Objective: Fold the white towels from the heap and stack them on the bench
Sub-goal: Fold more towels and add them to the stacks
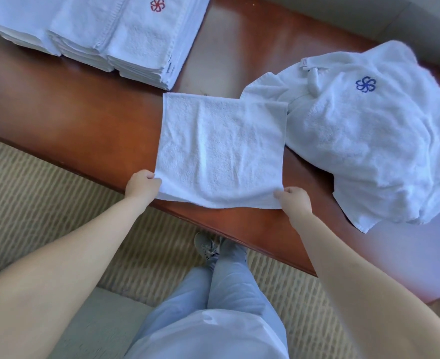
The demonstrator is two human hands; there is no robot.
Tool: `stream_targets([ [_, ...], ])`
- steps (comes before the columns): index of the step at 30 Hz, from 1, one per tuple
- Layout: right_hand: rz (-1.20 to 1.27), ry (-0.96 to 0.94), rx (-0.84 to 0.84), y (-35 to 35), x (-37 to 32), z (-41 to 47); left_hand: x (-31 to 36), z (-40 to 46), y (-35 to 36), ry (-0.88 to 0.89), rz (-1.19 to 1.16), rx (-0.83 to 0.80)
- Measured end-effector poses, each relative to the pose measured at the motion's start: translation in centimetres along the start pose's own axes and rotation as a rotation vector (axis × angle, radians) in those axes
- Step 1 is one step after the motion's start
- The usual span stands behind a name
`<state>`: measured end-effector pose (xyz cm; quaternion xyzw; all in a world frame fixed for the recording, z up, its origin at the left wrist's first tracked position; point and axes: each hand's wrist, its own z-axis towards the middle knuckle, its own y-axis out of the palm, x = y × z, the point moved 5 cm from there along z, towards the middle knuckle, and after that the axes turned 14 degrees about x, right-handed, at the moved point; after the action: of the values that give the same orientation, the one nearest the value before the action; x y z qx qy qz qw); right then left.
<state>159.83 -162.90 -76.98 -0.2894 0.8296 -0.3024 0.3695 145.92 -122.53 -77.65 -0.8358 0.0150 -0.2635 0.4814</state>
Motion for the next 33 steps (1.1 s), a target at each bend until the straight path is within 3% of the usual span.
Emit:
stream_targets([
  [3,0.556,-0.015,-0.082,-2.7,-5.5,0.8,4.4,1.0,-2.0,-0.228,-0.728,-0.109],
  [5,0.805,-0.029,-0.082,-4.2,-7.2,1.7,5.8,1.6,-3.1,-0.248,-0.950,-0.091],
  [6,0.788,-0.024,-0.064,-4.3,-6.9,1.9,5.7,1.5,-3.2,-0.217,-0.878,-0.062],
  [8,0.517,-0.009,-0.036,-3.0,-4.0,2.0,3.8,1.2,-2.1,-0.128,-0.524,-0.025],
  [10,0.282,0.039,-0.063,-1.1,0.2,1.5,0.8,0.8,-0.3,-0.034,-0.177,-0.050],
  [12,0.184,0.067,-0.089,0.3,3.2,0.8,-1.6,0.5,1.2,0.026,0.007,-0.108],
  [22,-0.070,-0.139,0.067,0.1,3.2,-0.6,-2.6,-0.5,1.3,0.092,0.114,0.016],
  [27,0.010,-0.066,0.028,0.8,2.8,-1.0,-2.6,-1.3,1.6,0.018,0.151,0.007],
  [33,0.018,-0.002,0.014,0.6,2.6,-0.8,-1.8,-1.3,1.3,0.053,0.134,-0.076],
])
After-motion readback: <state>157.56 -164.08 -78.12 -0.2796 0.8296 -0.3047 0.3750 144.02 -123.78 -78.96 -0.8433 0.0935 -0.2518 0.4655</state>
